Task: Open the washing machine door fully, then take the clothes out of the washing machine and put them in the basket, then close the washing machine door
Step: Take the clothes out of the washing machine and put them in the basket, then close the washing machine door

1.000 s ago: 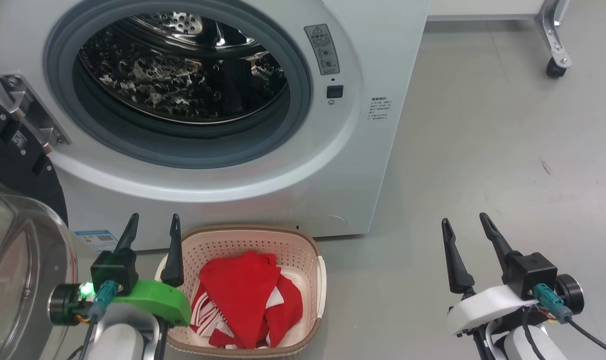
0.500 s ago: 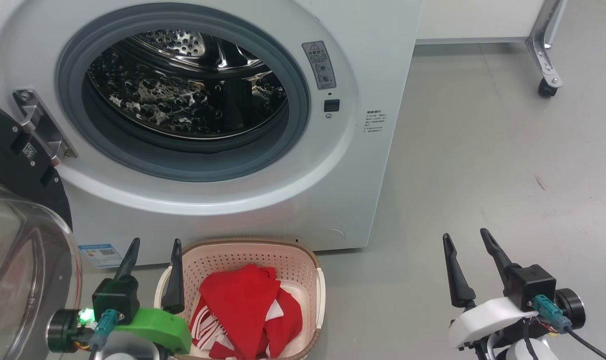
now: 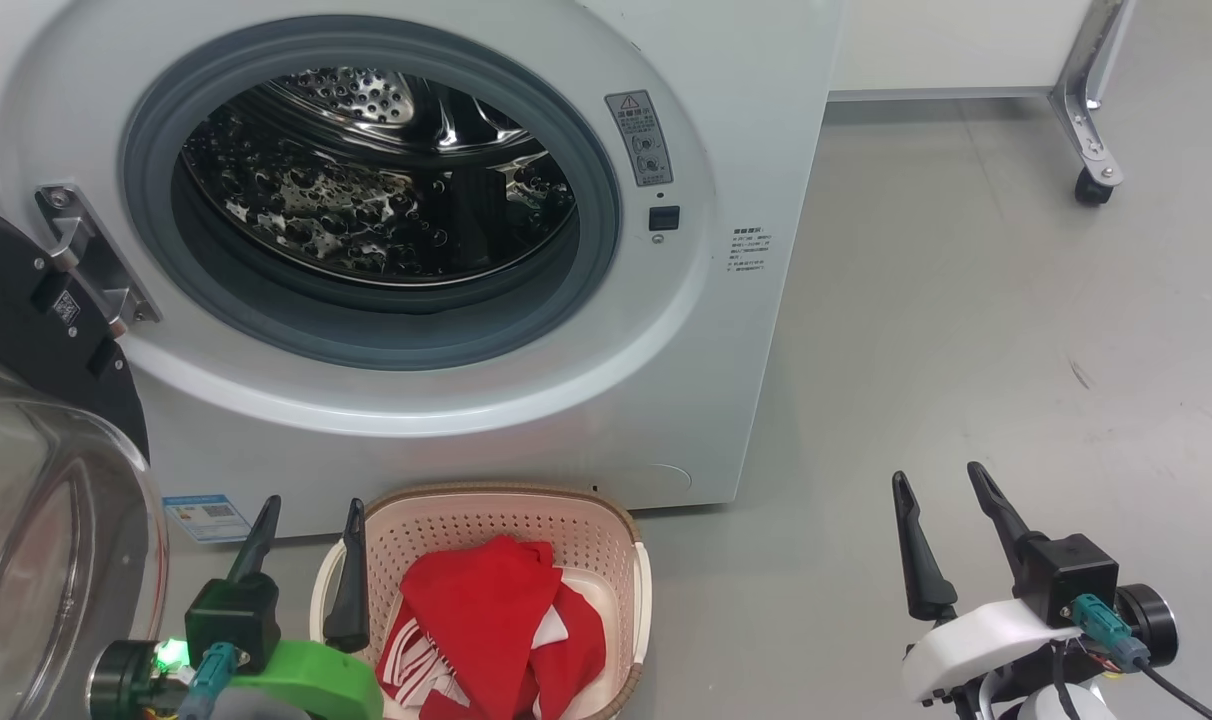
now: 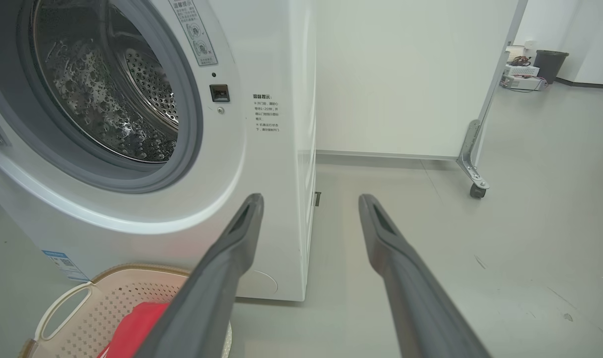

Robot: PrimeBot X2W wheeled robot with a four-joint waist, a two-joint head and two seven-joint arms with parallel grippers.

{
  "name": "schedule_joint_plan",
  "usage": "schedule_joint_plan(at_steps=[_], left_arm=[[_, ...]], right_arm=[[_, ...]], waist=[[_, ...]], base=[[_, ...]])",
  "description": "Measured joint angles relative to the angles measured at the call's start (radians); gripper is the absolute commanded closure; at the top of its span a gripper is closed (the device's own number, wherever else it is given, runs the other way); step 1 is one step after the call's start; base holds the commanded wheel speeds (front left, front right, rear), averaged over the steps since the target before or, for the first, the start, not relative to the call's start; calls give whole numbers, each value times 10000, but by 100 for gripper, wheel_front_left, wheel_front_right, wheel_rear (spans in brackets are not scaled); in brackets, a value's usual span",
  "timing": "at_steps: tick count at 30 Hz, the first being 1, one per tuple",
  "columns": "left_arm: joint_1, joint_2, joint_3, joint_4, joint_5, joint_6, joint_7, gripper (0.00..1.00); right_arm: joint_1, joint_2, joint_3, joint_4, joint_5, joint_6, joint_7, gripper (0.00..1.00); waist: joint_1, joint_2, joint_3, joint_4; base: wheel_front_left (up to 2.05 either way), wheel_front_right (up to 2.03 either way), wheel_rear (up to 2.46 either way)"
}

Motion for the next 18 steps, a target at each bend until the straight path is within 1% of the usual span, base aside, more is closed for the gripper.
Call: schedule_joint_plan(at_steps=[5,18], left_arm=[[223,2,6,-270,12,73,186,0],[575,35,17,-936,228,88,548,0]], right_arm=[[62,2,-6,-58,0,-2,38,0],[68,6,-4,-245,0,-25,121,0]], waist=[[0,0,-29,27],[0,0,-30,78]], base=[[0,0,0],[0,0,0]])
